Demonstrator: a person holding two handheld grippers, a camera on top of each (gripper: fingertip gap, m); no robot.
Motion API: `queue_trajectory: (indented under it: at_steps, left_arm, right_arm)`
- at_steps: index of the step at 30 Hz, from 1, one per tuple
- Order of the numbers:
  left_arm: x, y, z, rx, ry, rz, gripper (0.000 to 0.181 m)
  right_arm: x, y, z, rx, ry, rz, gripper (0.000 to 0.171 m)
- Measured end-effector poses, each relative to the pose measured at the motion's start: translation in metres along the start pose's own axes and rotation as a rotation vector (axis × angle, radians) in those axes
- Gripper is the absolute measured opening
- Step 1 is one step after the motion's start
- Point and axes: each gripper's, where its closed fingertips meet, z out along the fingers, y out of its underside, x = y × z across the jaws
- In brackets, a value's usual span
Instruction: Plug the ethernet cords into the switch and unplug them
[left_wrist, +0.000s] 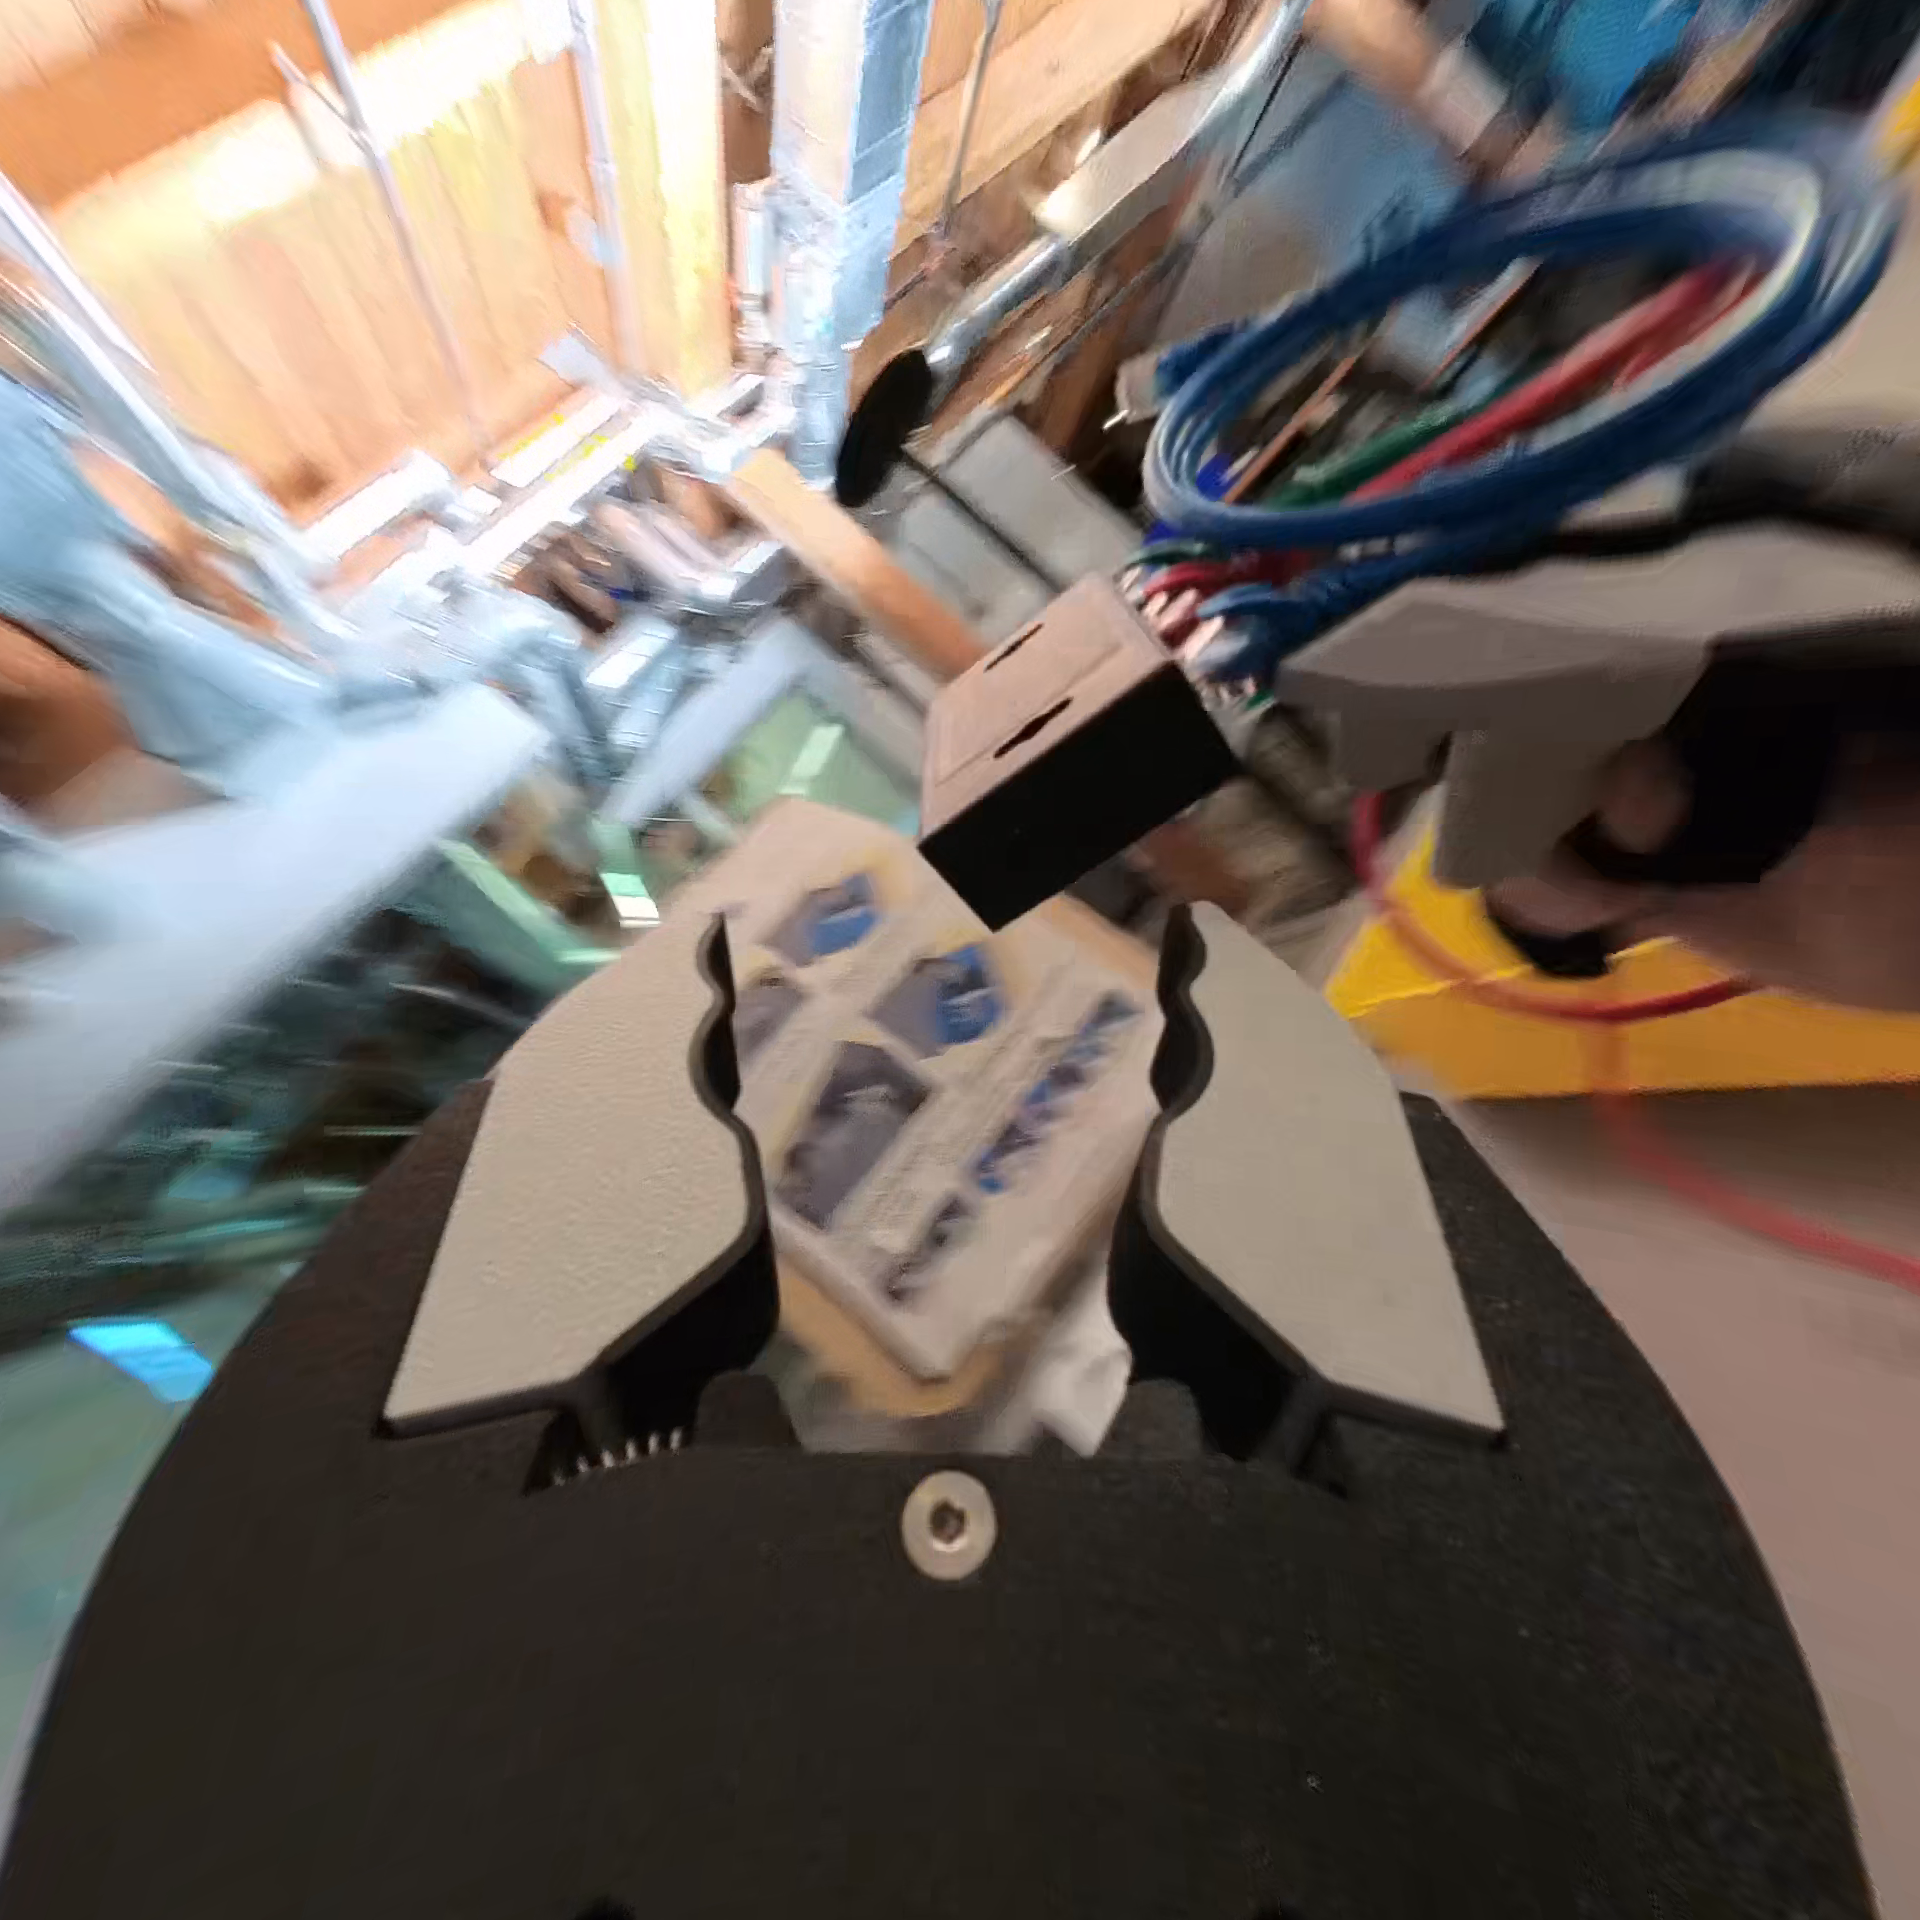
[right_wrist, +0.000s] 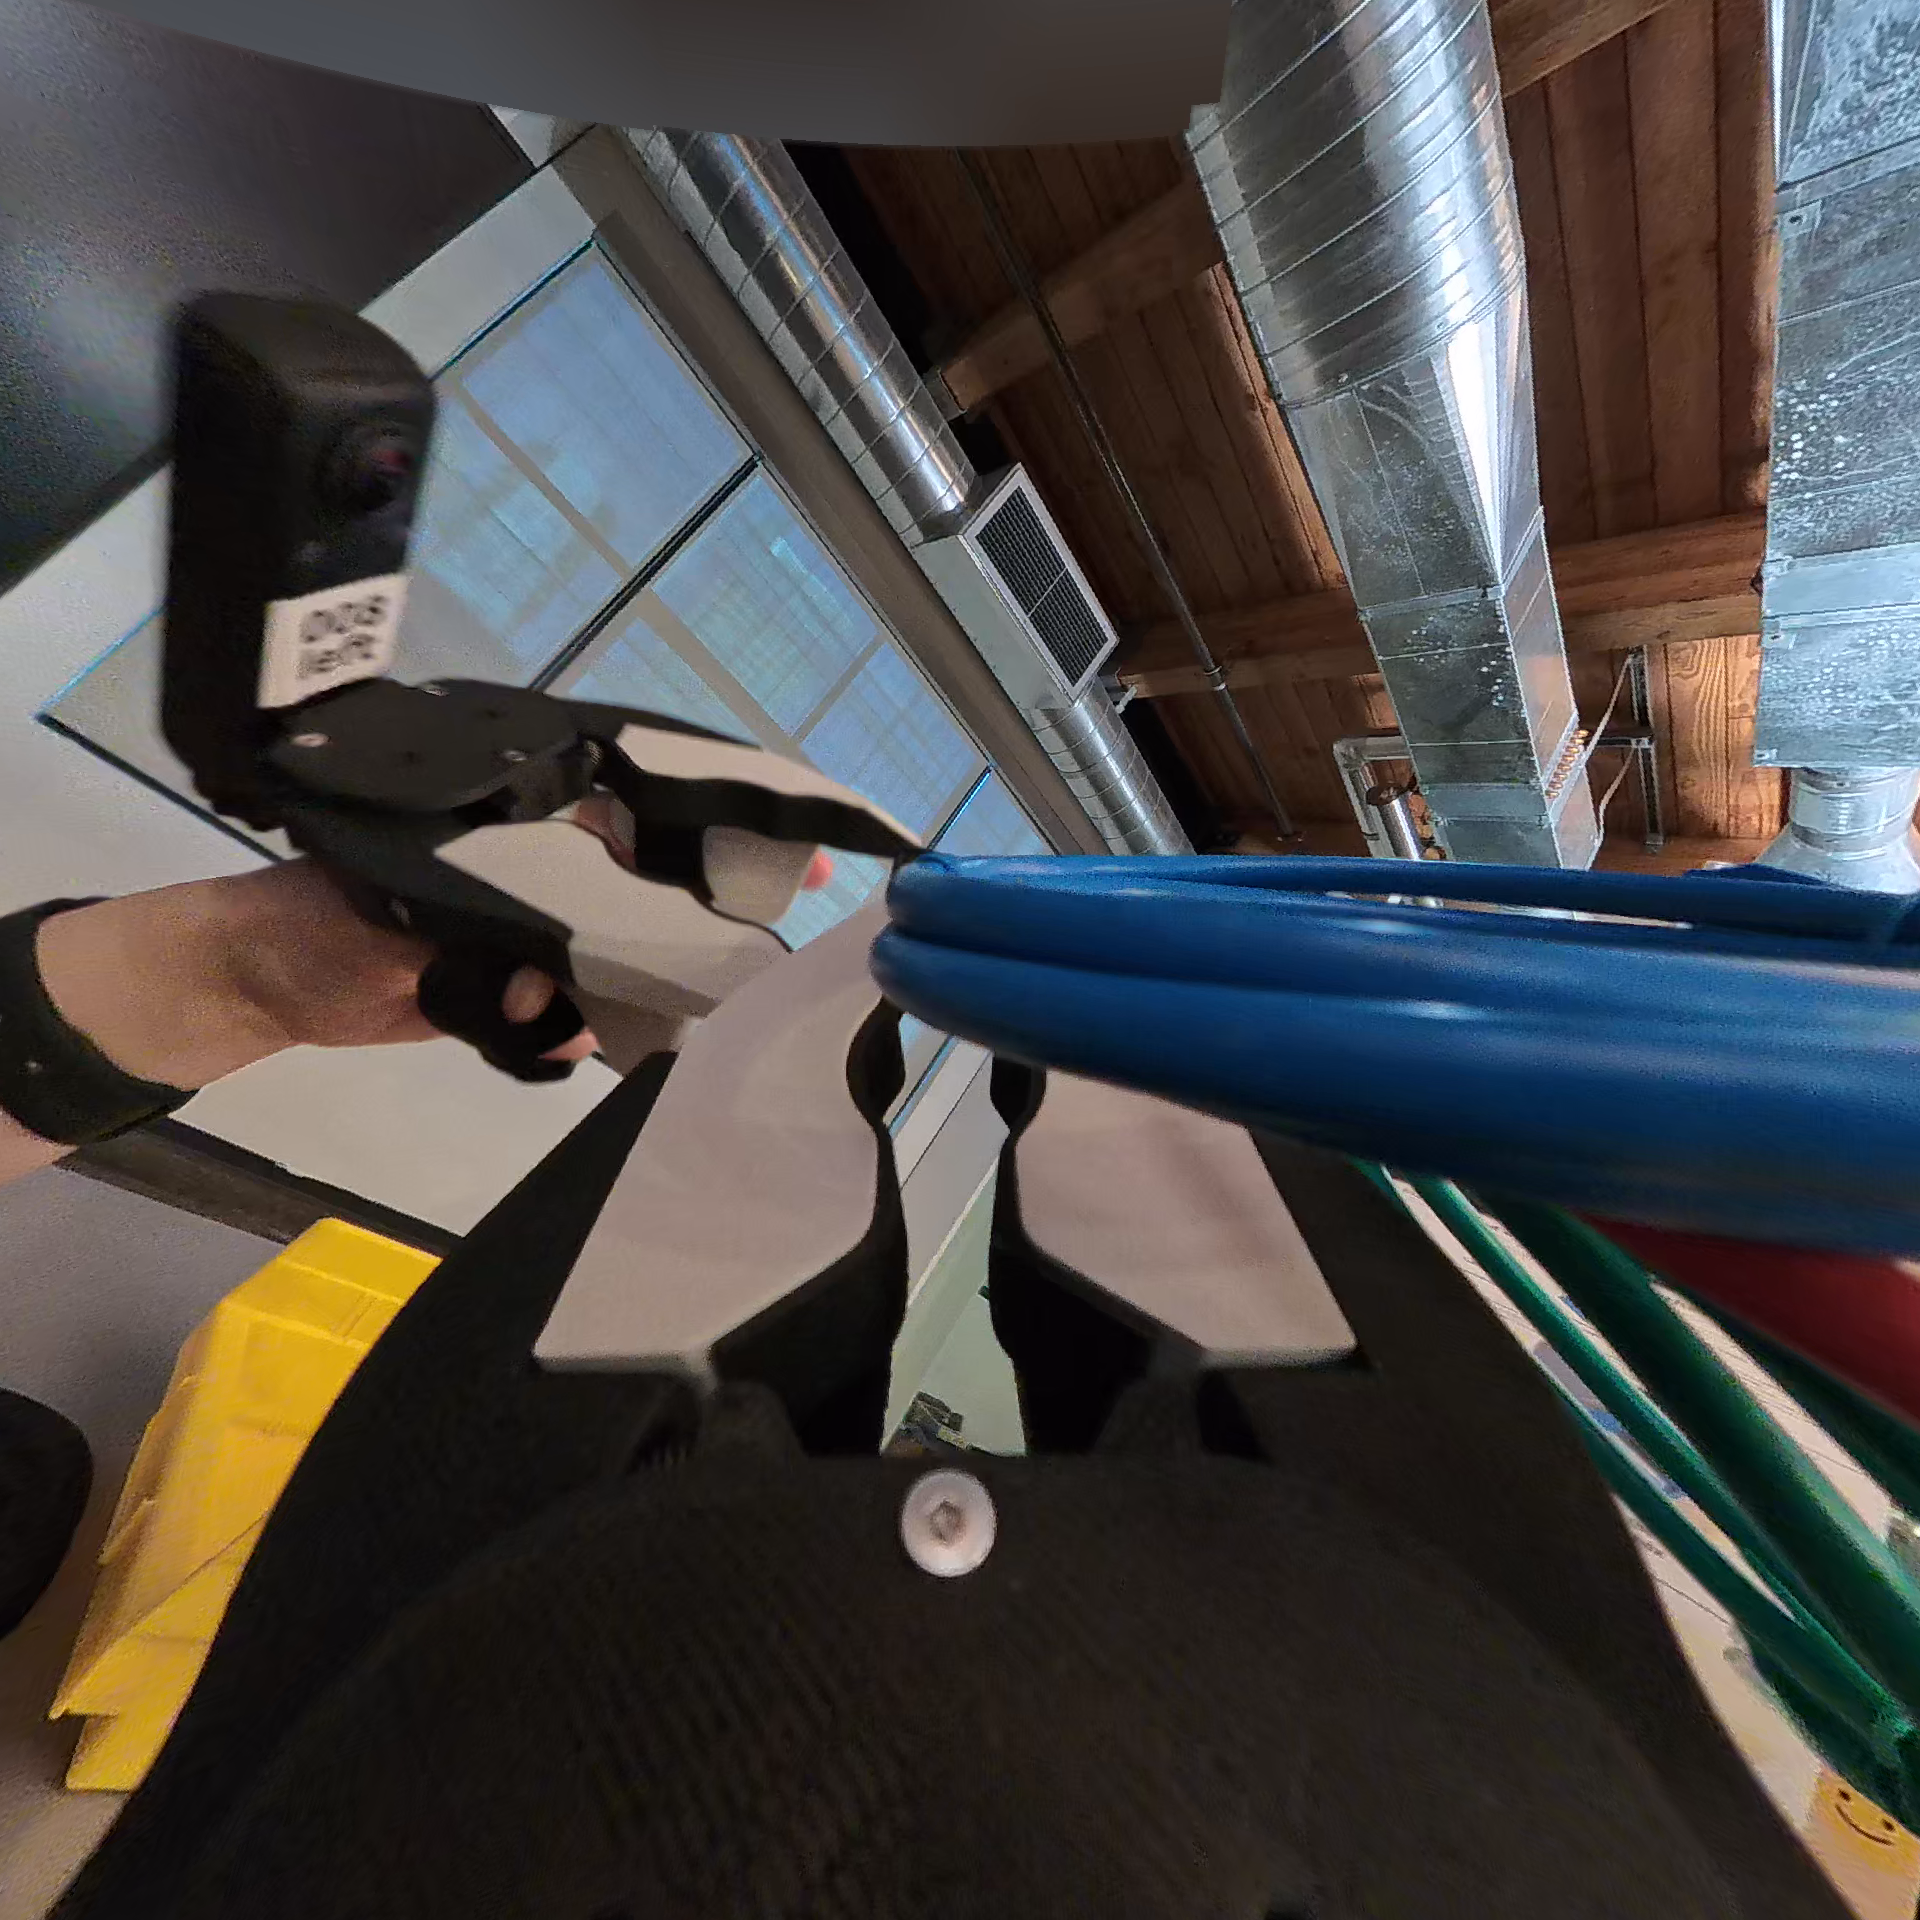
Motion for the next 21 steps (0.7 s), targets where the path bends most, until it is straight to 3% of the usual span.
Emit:
queue_trajectory:
  at_steps: [4,6,12,14,17,21]
  left_arm:
    - [0.004,-0.002,0.001,0.152,0.280,-0.559,0.105]
    - [0.000,-0.009,0.002,0.237,0.346,-0.717,0.109]
    - [0.019,-0.026,-0.001,0.378,0.557,-0.772,0.134]
    - [0.022,-0.025,0.003,0.422,0.541,-0.751,0.140]
    - [0.028,-0.011,0.014,0.363,0.497,-0.706,0.145]
    - [0.038,-0.013,0.012,0.352,0.550,-0.711,0.144]
  right_arm:
    - [-0.005,-0.002,0.002,-0.006,-0.020,-0.038,0.013]
    - [-0.009,-0.002,0.003,-0.014,-0.035,-0.047,0.013]
    - [-0.022,0.001,0.006,-0.022,-0.086,-0.021,0.013]
    - [-0.025,0.002,0.007,-0.021,-0.104,0.021,0.012]
    - [-0.032,0.006,0.009,-0.039,-0.120,0.040,0.013]
    - [-0.042,0.013,0.010,-0.058,-0.155,0.041,0.012]
